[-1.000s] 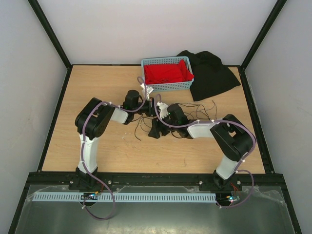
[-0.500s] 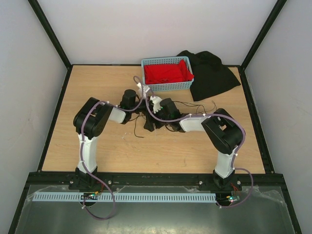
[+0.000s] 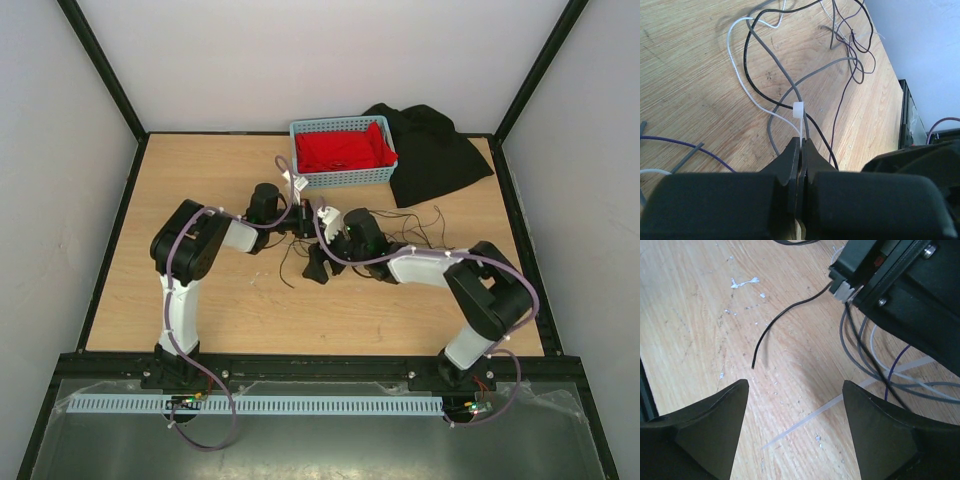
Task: Zip-tie the wires
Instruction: Adjust the cable at the center of the board.
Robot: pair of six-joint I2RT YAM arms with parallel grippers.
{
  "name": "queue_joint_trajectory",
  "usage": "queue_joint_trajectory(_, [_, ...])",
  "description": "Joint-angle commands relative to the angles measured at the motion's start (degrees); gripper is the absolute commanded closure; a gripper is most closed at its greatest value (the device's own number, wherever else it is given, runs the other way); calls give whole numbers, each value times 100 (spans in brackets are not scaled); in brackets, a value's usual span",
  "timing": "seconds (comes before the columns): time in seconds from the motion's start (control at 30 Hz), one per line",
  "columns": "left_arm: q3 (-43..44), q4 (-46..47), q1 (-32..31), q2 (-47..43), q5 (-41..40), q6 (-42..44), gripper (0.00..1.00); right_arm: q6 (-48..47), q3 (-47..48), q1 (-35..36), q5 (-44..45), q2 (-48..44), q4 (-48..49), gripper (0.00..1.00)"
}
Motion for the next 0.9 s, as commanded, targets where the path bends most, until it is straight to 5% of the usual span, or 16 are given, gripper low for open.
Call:
queue_joint_trajectory(0.0, [127,93,14,17,220,-4,100,-296,-317,14,-235,-593,7,13])
queue_joint_trajectory(0.2, [171,4,28,40,349,-38,100,-1078,-1010,5,754,-1459,303,9])
queue_joint_trajectory(0.33, [234,-79,32,95,436,-136,100,-2128,-1900,14,1309,-1904,1873,8])
queue_joint_trajectory(0.53, [345,-179,32,167,553,-214,100,-3292,-2077,146,2010,-1452,3131,12])
queue_joint_trajectory(0.87, [389,-231,118,227,752,-266,100,-5416,-2398,435,2841,-1131,3615,11])
